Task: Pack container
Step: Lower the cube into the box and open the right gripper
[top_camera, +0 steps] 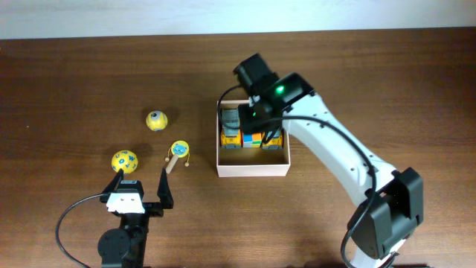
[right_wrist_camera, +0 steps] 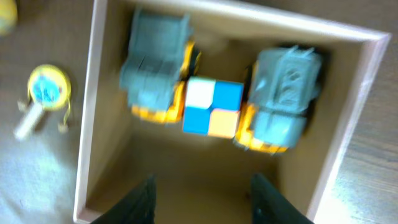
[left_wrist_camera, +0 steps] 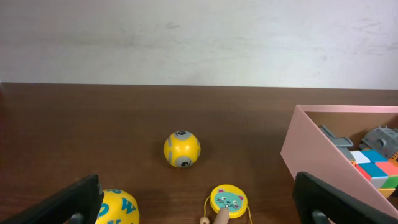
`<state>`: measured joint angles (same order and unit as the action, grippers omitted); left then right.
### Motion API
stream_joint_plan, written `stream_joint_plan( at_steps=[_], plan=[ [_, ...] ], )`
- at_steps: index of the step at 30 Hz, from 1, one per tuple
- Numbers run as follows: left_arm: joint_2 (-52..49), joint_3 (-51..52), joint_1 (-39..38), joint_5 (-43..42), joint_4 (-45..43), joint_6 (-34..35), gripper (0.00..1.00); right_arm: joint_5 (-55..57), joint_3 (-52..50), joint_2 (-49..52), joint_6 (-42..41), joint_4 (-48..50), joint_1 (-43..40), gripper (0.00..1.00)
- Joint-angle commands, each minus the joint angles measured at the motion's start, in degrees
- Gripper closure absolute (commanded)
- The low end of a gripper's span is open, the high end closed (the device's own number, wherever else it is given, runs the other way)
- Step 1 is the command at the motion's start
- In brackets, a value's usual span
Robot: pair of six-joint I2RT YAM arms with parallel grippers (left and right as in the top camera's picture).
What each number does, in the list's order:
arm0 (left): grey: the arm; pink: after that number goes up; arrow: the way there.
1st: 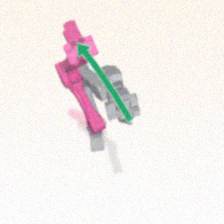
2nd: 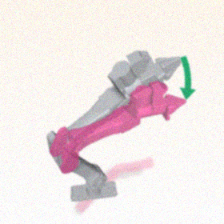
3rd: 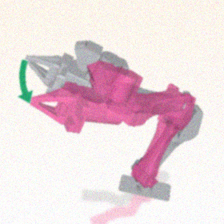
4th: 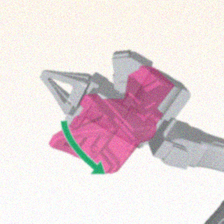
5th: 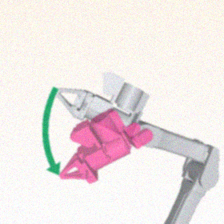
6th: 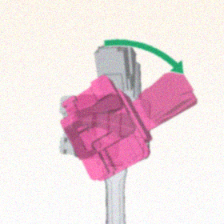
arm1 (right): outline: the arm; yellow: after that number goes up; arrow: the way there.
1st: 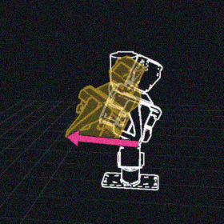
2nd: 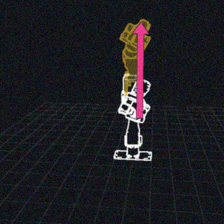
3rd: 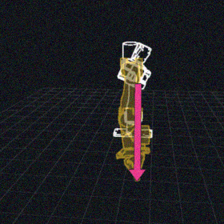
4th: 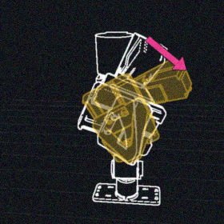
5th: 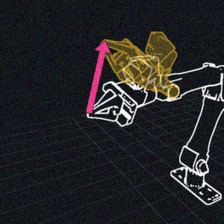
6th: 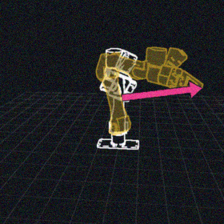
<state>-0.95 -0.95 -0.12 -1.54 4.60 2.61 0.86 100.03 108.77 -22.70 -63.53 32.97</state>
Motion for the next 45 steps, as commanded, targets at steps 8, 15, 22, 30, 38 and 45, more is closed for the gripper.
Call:
stream_joint_plan(
  at_steps=[8,15,22,30,38,45],
  plan=[
    [-0.1,0.4,0.3,-0.8,-0.1,-0.9,0.01,-0.3,-11.3,0.4,-0.3,5.2,4.1,0.73],
    [-0.1,0.4,0.3,-0.8,-0.1,-0.9,0.01,-0.2,-15.8,0.4,-0.1,9.6,3.3,0.74],
    [-0.1,0.4,0.3,-0.8,-0.1,-0.9,0.01,-0.2,-17.4,0.4,-0.1,14.2,3.4,0.79],
    [-0.1,0.4,0.3,-0.8,-0.1,-0.9,0.01,-0.2,-20.6,0.4,-0.1,16.8,3.4,0.86],
    [-0.1,0.4,0.3,-0.8,-0.1,-0.9,0.01,-0.1,-21.0,1.3,-0.1,19.3,3.4,0.86],
    [-0.1,0.4,0.3,-0.8,-0.1,-0.9,0.01,1.4,-21.1,3.4,-0.1,20.5,3.3,0.86]
  ],
)
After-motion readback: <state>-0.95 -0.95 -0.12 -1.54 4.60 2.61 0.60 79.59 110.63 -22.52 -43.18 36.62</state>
